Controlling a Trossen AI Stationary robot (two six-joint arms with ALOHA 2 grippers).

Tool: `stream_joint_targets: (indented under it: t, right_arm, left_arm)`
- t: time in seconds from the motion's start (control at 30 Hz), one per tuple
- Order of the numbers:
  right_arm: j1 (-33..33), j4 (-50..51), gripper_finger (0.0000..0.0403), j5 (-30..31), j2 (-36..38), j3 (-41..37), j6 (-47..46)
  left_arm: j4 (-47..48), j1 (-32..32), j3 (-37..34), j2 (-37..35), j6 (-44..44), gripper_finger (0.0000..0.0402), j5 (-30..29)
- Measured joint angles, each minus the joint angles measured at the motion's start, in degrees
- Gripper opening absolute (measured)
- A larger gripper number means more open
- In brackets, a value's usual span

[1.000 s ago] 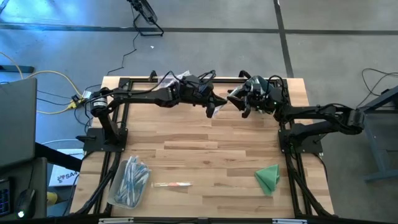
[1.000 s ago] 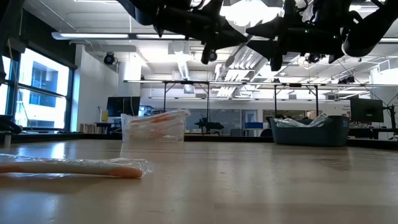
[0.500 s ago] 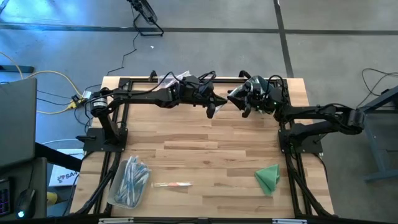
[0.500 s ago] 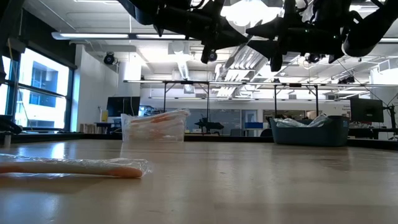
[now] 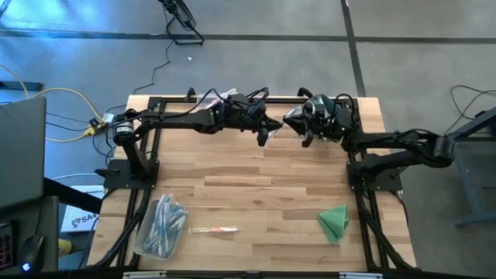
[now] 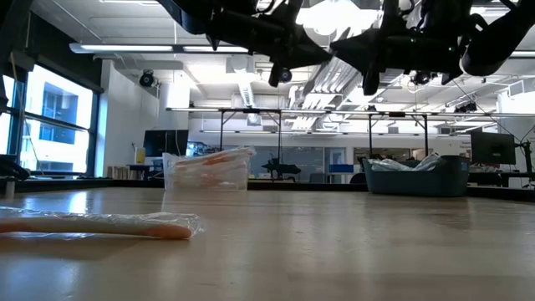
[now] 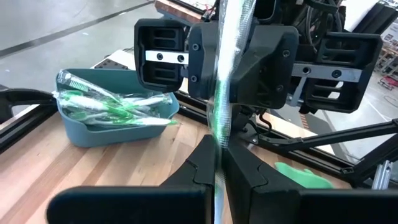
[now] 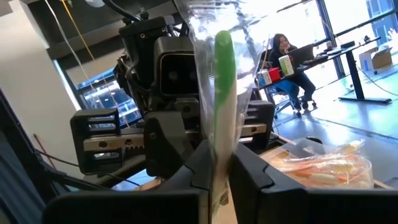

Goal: Pick & Place Toothbrushes
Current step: Put the green toothbrush into the blue bin

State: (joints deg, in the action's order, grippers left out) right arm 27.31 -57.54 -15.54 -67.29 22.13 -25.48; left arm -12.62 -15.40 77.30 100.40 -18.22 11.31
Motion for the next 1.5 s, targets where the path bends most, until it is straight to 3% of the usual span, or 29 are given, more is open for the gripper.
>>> stream_joint_targets:
  t: [0.47,0.87,1.5]
  right_arm:
    - [0.1,0.3,0.002,0.6,0.0,0.0,-0.4]
    - [0.1,0.4,0.002,0.7,0.0,0.0,-0.3]
    - [0.1,1.6,0.002,0.6,-0.1,0.0,-0.2]
  left_arm:
    - [0.0,0.0,0.0,0.0,0.0,0.0039,-1.8]
    - [0.2,0.1,0.0,0.0,1.9,0.0132,-1.8]
    - [0.8,0.1,0.0,0.0,1.9,0.0139,-1.8]
